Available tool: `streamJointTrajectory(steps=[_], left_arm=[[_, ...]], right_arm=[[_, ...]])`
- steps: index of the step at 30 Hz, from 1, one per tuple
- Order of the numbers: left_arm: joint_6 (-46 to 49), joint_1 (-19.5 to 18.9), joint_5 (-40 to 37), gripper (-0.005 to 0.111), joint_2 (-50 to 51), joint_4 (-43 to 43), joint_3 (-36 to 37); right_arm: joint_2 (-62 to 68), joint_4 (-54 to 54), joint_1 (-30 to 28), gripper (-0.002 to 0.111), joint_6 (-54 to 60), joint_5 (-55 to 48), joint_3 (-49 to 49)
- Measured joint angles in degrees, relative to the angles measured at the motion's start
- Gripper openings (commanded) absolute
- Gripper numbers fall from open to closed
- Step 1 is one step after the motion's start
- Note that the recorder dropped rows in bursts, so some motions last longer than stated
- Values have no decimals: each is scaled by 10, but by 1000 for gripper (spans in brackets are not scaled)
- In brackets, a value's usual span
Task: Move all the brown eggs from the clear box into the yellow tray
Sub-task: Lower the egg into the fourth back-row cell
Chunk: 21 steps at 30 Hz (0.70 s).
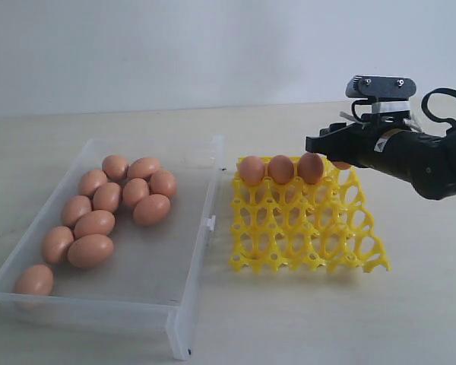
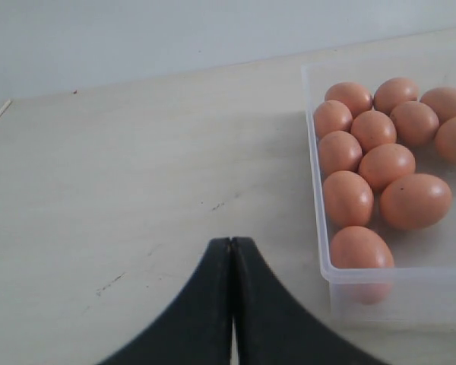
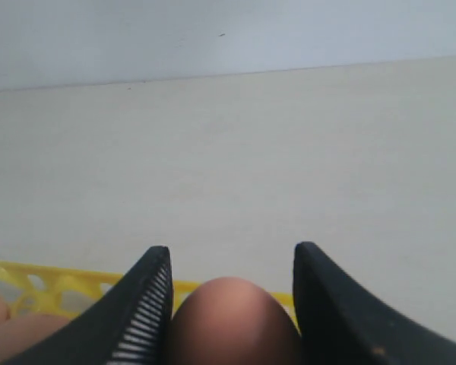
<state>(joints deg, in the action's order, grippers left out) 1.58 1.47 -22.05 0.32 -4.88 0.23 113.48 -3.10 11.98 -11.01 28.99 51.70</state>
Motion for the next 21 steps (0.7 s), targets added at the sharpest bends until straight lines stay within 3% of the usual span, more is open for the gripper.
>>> streamJointTrajectory(steps=[21], left_arm=[[0, 0, 0, 0, 0, 0, 0]], right_arm=[[23, -15, -10, 0, -10, 12, 10]])
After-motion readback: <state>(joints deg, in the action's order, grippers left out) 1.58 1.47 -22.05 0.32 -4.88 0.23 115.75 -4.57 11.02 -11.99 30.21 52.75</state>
